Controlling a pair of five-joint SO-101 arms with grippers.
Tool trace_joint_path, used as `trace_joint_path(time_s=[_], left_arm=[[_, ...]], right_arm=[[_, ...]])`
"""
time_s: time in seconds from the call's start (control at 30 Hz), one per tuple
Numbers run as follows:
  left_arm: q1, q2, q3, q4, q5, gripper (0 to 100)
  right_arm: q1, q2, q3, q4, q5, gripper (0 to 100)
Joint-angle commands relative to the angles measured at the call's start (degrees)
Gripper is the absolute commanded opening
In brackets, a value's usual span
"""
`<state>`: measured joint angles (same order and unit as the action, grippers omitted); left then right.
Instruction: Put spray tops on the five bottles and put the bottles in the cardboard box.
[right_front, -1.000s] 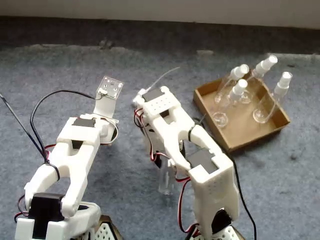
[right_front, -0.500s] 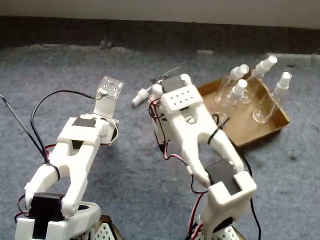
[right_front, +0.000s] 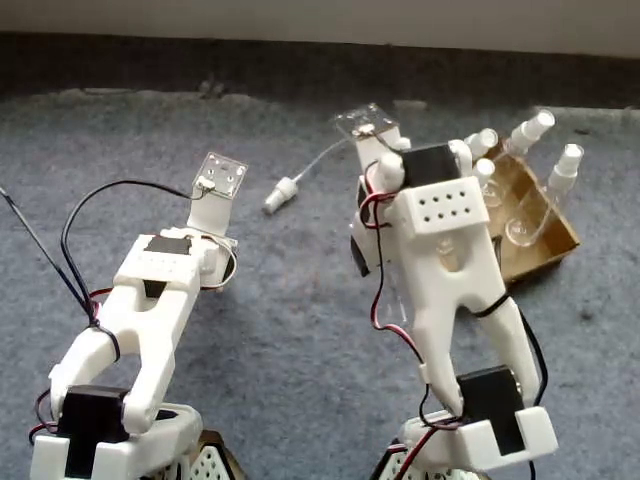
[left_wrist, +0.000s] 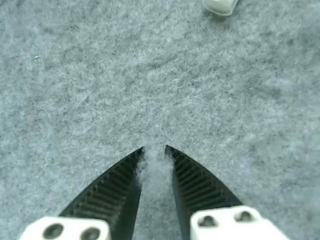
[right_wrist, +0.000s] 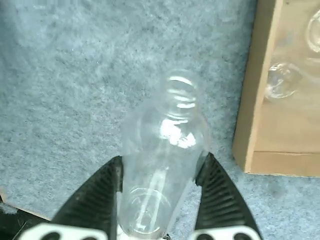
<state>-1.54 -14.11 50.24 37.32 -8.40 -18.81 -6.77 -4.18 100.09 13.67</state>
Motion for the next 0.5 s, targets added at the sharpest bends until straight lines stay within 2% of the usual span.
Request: trace_joint_path(time_s=[0.0,0.2,0.47], left_arm=[[-0.4,-2.07,-0.13,-0.88,0.35,2],[-0.4,-2.07,-0.13,-0.88,0.35,2],[-0.4,-2.07,-0.13,-0.88,0.35,2]], right_arm=[[0.84,-7.08,-1.36,1.19,0.79,1.9],[0.57,-15.16,-0.66,1.19,0.53,1.9],[0.4,-25.71,13.41,0.66,0.53,1.9]])
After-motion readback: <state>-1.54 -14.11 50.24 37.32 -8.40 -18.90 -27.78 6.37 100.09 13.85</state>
